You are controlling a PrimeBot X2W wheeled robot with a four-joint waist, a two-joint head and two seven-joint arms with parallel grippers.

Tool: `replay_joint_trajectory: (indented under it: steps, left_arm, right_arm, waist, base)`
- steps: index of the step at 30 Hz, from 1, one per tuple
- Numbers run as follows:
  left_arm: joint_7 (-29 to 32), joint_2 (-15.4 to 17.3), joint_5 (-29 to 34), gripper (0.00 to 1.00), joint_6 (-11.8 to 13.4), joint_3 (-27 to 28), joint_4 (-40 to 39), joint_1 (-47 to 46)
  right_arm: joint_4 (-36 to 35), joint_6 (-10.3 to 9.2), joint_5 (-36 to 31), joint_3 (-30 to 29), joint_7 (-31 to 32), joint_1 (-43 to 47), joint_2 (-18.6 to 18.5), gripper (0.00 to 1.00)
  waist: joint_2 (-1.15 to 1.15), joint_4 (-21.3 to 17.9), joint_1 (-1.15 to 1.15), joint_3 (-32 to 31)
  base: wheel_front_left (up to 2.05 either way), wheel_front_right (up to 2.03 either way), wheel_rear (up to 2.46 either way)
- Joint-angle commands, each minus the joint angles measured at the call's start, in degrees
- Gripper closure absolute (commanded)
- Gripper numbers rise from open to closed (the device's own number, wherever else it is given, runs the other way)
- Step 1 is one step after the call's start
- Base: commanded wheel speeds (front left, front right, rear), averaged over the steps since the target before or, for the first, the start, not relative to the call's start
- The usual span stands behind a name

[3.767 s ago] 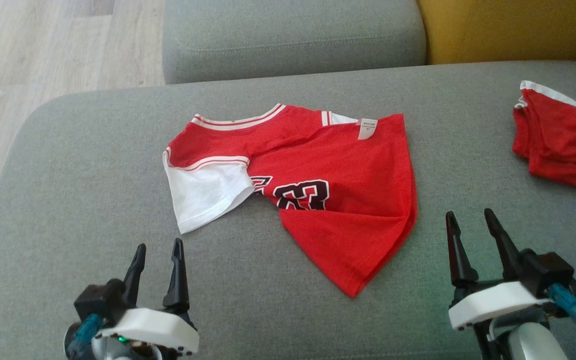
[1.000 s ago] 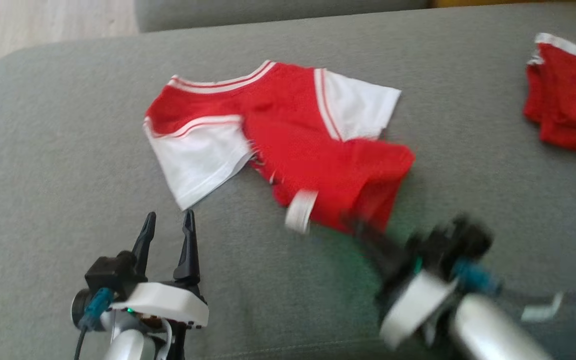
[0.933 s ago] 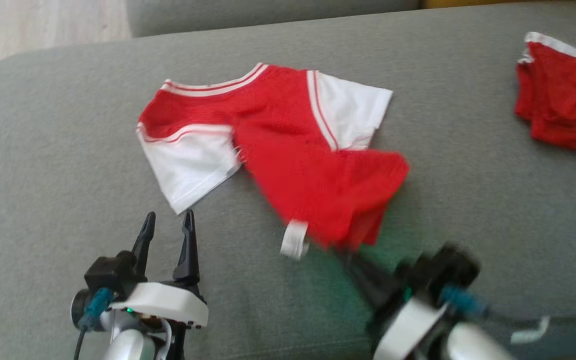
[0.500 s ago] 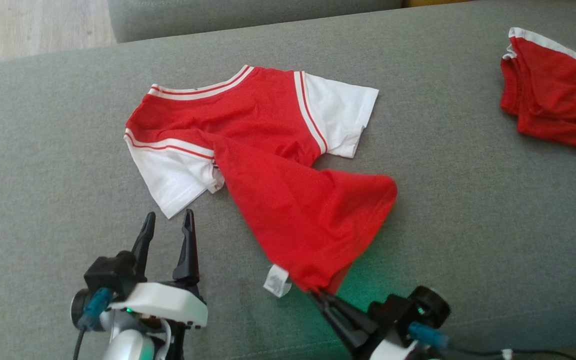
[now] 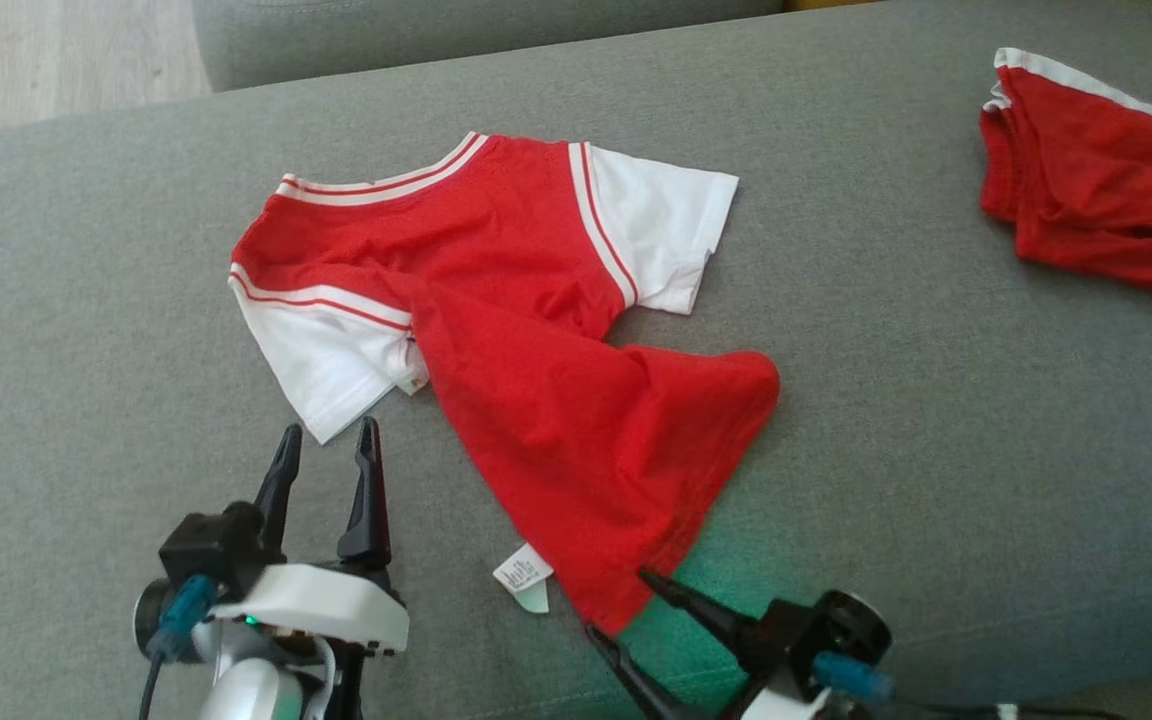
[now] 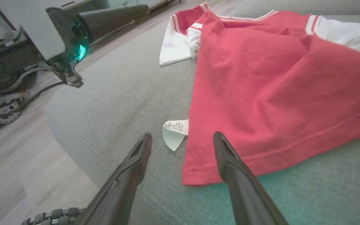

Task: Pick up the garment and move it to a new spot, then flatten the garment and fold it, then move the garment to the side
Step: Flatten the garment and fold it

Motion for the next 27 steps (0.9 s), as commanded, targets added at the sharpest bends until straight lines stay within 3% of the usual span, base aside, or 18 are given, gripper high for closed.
replay_joint_trajectory:
  steps: [1,9,17,21,27]
  left_arm:
    - [-0.71,0.14,0.5,0.0,0.19,1.68,-1.66,-1.46]
    - [-0.71,0.14,-0.2,0.0,0.54,1.09,-1.66,-1.67]
    - [-0.71,0.14,-0.62,0.0,0.8,0.41,-1.85,-2.63]
    - [-0.71,0.14,-0.89,0.0,0.81,0.04,-2.01,-3.48]
    - [-0.71,0.14,-1.52,0.0,0.97,-1.01,-2.13,-4.99]
  right_arm:
    - [-2.94,0.37,1.07,-0.39,-0.33,-0.69,-0.38,0.0]
    - [-6.95,0.37,-1.24,-11.01,0.9,-1.63,-1.44,0.0]
    - [-4.02,0.37,-5.4,-22.82,4.37,-6.41,-0.23,0.0]
    - [1.16,0.37,-5.95,-25.56,6.92,-12.58,-0.18,0.0]
    - [12.03,0.37,-4.81,-24.96,10.99,-23.32,-1.35,0.0]
  waist:
    - [0.0,-0.19,0.0,-0.09]
    - [0.0,-0.09,0.0,-0.28]
    - [0.0,2.25,0.0,0.82]
    - [0.0,4.29,0.0,2.3]
    - [0.0,8.45,0.0,4.95]
  base:
    - [0.0,0.0,0.0]
    - [0.0,0.0,0.0]
    - [0.0,0.0,0.0]
    - [0.0,0.0,0.0]
    - [0.0,0.0,0.0]
